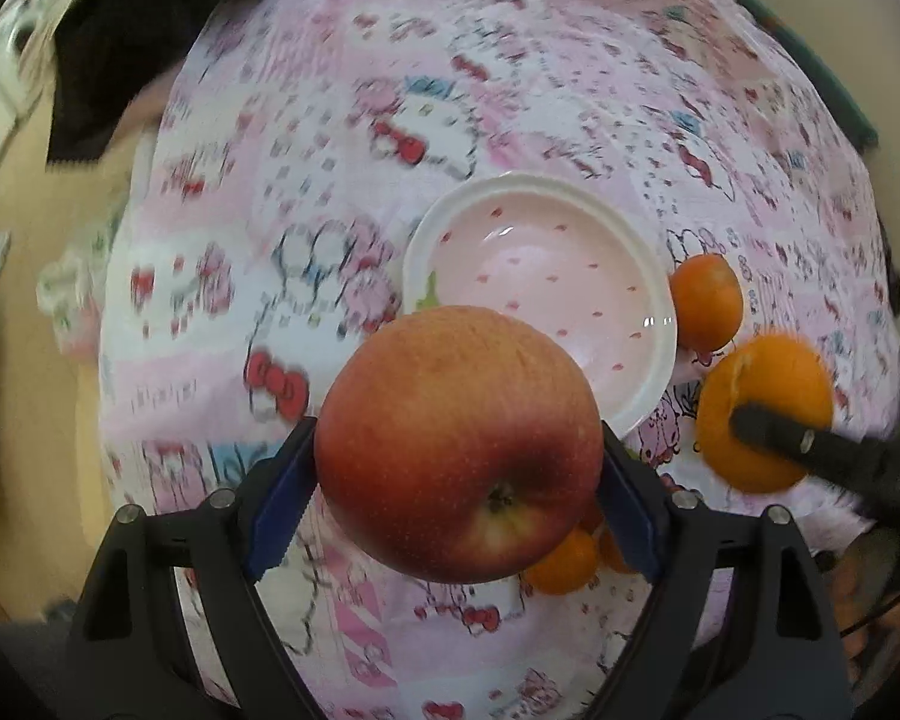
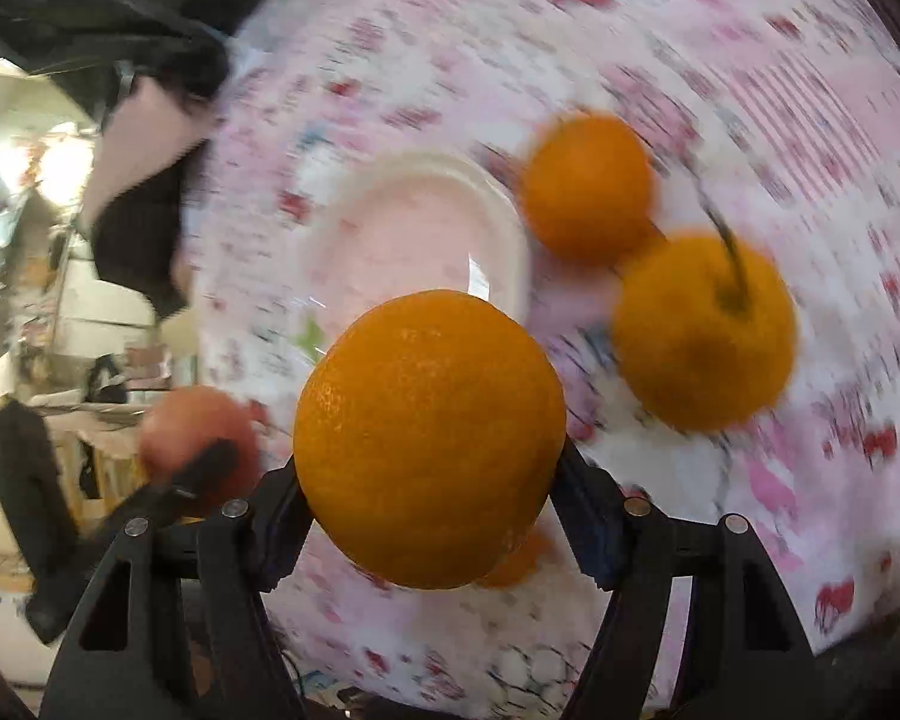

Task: Organize fruits
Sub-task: 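Lift the apple with the left tool while the right tool carries the orange to the plate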

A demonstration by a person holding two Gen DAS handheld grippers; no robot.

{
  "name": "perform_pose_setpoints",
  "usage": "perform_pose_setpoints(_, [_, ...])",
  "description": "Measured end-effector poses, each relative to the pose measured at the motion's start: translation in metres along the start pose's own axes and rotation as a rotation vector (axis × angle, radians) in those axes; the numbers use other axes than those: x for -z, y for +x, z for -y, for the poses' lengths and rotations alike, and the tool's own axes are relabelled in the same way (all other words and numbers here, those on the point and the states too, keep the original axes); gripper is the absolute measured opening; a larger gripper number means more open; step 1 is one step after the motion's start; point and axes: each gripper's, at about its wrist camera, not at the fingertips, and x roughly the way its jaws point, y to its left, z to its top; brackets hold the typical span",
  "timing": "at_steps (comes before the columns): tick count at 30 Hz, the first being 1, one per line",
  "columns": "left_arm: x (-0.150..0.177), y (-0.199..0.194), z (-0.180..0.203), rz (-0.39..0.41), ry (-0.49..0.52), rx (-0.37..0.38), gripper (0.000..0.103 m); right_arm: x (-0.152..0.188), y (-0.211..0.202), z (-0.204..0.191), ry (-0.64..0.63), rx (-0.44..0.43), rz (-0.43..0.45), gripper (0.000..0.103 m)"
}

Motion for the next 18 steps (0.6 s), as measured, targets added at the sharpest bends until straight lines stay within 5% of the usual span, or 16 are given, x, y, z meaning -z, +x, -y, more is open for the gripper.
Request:
perform_pose_setpoints(12, [-0.059,0.067,0.035,-0.044,0.179,0.014,0.083,-0.089,0.078,-0.015,0.062,0.001,-0.078,0.074])
perform_pose_setpoints(18, [-0.083,0.09,0.03,-0.051,0.164,0.007,0.083,-0.111,0.102,-0.01,0.128,0.009,-0.107,0.075])
